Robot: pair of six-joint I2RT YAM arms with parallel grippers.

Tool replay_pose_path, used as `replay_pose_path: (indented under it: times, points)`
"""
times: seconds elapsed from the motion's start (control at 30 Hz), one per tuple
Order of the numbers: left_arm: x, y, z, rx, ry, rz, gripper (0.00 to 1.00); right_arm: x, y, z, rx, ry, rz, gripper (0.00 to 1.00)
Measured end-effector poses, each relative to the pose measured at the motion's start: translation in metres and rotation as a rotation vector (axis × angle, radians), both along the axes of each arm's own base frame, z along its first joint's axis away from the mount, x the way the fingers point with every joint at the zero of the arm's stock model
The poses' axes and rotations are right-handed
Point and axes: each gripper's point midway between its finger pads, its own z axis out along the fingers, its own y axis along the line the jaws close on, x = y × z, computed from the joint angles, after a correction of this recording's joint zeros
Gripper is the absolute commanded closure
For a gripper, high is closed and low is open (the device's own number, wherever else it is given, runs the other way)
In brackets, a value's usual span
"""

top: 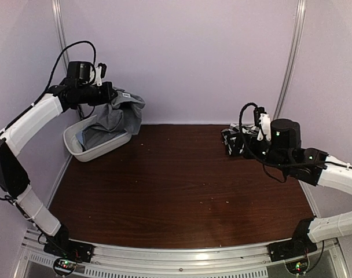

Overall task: Fold and stack the long sleeve shirts
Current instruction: Place the crumpled shirt at the center of the board.

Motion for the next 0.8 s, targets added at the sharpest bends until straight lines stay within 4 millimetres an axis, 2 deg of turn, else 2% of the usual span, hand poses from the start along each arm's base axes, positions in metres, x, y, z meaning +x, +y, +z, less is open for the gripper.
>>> replay_pose_path:
  times: [0.2,0.33,0.5,0.6,0.67,0.73,0.8]
  points:
    - [-0.059,-0.073,0.058,-0.093,-0.13,-0.259,1.0,0.001,0.001,0.003,-0.005,-0.008,0.002,0.0]
    - [-0.114,-0.123,0.102,-0.166,-0.238,-0.455,1.0,0.002,0.001,0.015,0.001,-0.03,0.004,0.0]
    - [-0.193,-0.182,0.161,-0.26,-0.364,-0.717,1.0,0.003,0.001,0.032,0.011,-0.064,0.001,0.0]
    - [-0.233,-0.201,0.2,-0.324,-0.443,-0.837,1.0,0.003,0.001,0.044,0.026,-0.087,0.0,0.0]
    - [-0.256,-0.202,0.229,-0.378,-0.508,-0.894,1.0,0.003,0.0,0.053,0.034,-0.104,0.0,0.0]
    - [-0.264,-0.196,0.25,-0.408,-0.56,-0.896,1.0,0.002,-0.001,0.064,0.045,-0.126,-0.001,0.0]
    - [-0.257,-0.186,0.263,-0.427,-0.592,-0.864,1.0,0.001,-0.003,0.075,0.058,-0.147,-0.004,0.0]
